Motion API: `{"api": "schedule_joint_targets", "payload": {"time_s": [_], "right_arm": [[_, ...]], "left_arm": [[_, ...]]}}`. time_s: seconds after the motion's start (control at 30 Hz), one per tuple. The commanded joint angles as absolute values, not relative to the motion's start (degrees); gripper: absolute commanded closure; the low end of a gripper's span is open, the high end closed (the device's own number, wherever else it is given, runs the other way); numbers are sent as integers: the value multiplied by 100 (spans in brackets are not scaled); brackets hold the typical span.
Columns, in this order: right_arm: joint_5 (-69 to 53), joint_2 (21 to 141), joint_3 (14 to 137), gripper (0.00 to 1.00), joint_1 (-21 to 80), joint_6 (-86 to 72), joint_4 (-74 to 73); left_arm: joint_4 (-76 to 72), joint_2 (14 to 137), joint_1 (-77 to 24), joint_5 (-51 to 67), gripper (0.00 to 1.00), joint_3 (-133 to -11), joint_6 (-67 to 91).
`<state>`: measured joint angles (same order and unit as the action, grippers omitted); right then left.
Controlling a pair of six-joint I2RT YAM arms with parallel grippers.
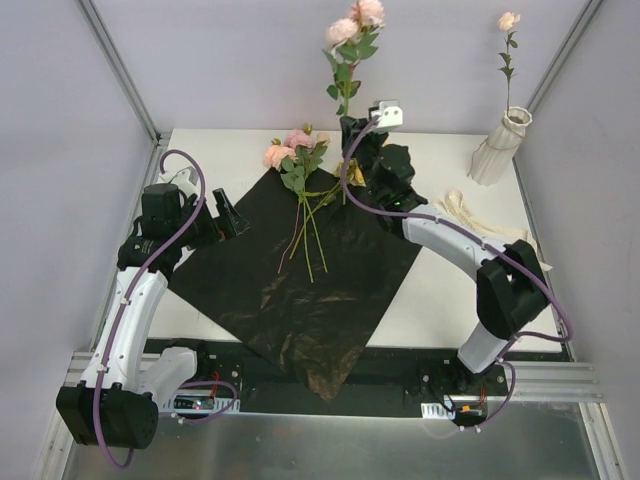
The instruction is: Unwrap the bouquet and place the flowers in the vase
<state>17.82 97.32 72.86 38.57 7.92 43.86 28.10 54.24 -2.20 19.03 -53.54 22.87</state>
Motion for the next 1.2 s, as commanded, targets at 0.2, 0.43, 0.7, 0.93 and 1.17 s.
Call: {"api": "schedule_joint_targets", "payload": {"time_s": [0.2, 0.43, 0.7, 0.93, 1.17], "right_arm": [[1275, 8790, 7427, 100, 2638, 1765, 5493], [1441, 8561, 7497, 100, 1373, 2021, 6001], [1328, 8894, 7910, 100, 124, 2268, 6609], [1107, 9597, 8392, 100, -325, 2628, 7180], [1046, 10089, 8938, 100, -703, 2435, 7146]], "left_arm": [[2646, 5256, -272, 1907, 1, -5405, 2127], [2646, 5274, -281, 1977, 1, -5432, 2145], [2646, 5177, -281, 2021, 1, -5458, 2162], [2646, 5203, -272, 2013, 1, -5449, 2153], [2646, 5124, -272, 1951, 1, -5449, 2136]]}}
